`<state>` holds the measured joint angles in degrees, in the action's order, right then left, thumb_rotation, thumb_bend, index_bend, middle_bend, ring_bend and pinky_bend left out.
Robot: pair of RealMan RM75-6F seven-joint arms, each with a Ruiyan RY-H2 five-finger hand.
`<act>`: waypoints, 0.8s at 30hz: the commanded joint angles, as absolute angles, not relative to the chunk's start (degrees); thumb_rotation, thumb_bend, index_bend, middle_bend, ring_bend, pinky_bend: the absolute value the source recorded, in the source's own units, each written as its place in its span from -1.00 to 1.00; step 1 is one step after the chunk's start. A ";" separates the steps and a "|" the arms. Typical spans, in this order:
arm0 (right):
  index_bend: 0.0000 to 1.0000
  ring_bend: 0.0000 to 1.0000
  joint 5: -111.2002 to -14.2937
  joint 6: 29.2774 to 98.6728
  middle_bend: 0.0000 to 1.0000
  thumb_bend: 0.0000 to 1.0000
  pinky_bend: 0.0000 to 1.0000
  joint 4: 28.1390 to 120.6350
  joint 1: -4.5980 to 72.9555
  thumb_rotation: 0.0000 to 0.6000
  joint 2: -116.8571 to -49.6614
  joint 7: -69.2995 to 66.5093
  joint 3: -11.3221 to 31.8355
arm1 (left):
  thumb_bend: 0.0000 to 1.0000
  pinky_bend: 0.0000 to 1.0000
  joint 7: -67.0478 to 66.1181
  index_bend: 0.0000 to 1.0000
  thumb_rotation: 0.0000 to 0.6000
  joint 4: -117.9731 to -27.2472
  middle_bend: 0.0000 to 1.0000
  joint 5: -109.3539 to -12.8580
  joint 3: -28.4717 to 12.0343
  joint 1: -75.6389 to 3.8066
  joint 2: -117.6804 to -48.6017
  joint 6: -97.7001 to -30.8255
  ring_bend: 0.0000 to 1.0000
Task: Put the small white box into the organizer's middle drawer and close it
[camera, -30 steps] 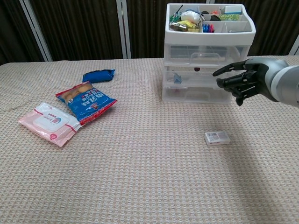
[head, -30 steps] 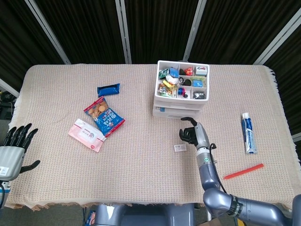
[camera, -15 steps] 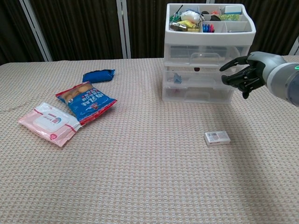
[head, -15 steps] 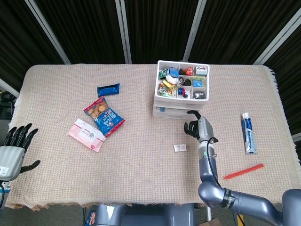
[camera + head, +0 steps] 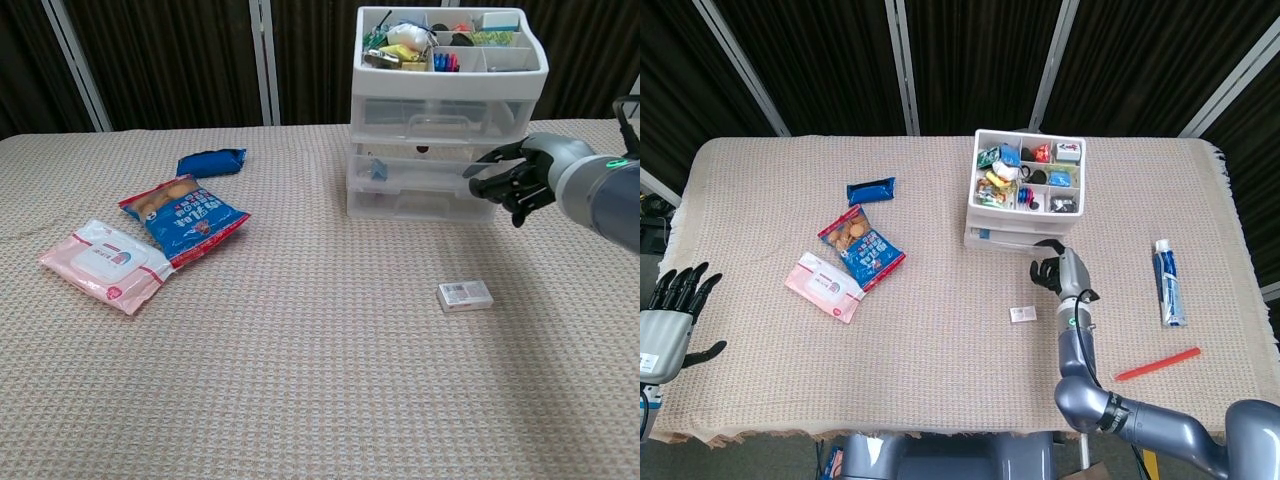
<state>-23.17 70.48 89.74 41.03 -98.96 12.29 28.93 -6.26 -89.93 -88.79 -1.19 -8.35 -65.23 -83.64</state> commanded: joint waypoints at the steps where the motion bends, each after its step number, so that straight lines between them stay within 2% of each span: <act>1: -0.06 0.59 -22.99 70.52 0.64 -0.12 0.44 89.14 41.06 1.00 -99.54 12.09 29.28 | -0.85 -1.00 -6.26 -0.80 1.00 -89.91 -1.00 -88.80 -1.19 -8.35 -65.23 -83.64 -1.00; 8: -0.02 0.60 -24.22 71.62 0.64 -0.12 0.44 89.68 40.33 1.00 -99.69 11.62 29.60 | -0.85 -1.00 -6.26 -0.79 1.00 -89.93 -1.00 -88.85 -1.17 -8.31 -65.28 -83.73 -1.00; 24: -0.02 0.60 -25.69 72.93 0.65 -0.12 0.44 100.05 33.66 1.00 -94.32 10.24 26.85 | -0.85 -1.00 -7.59 -0.78 1.00 -90.10 -1.00 -88.97 -1.20 -8.15 -65.81 -84.16 -1.00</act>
